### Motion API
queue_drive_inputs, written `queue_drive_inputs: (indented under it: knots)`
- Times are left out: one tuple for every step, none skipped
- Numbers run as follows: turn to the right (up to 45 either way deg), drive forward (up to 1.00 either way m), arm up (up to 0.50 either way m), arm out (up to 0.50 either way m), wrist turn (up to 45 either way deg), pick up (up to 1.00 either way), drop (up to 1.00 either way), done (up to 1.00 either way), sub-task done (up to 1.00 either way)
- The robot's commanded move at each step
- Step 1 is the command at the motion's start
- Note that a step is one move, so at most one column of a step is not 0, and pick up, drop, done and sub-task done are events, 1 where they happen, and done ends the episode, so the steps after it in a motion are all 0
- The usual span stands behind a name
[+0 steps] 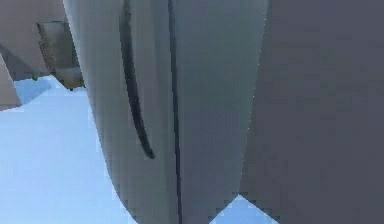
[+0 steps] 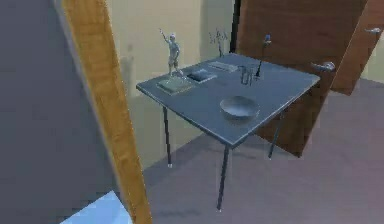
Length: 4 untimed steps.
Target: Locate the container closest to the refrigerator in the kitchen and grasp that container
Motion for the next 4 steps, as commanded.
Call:
queue_drive_inputs:
  knots:
    - [-45.0, 0.00, 0.00, 0.00, 0.0, 0.00, 0.00, 0.00, 0.00]
    - [-24.0, 0.00, 0.00, 0.00, 0.0, 0.00, 0.00, 0.00, 0.00]
    - [0.0, 0.65, 0.00, 0.00, 0.0, 0.00, 0.00, 0.00, 0.00]
    - [12.0, 0.00, 0.00, 0.00, 0.0, 0.00, 0.00, 0.00, 0.00]
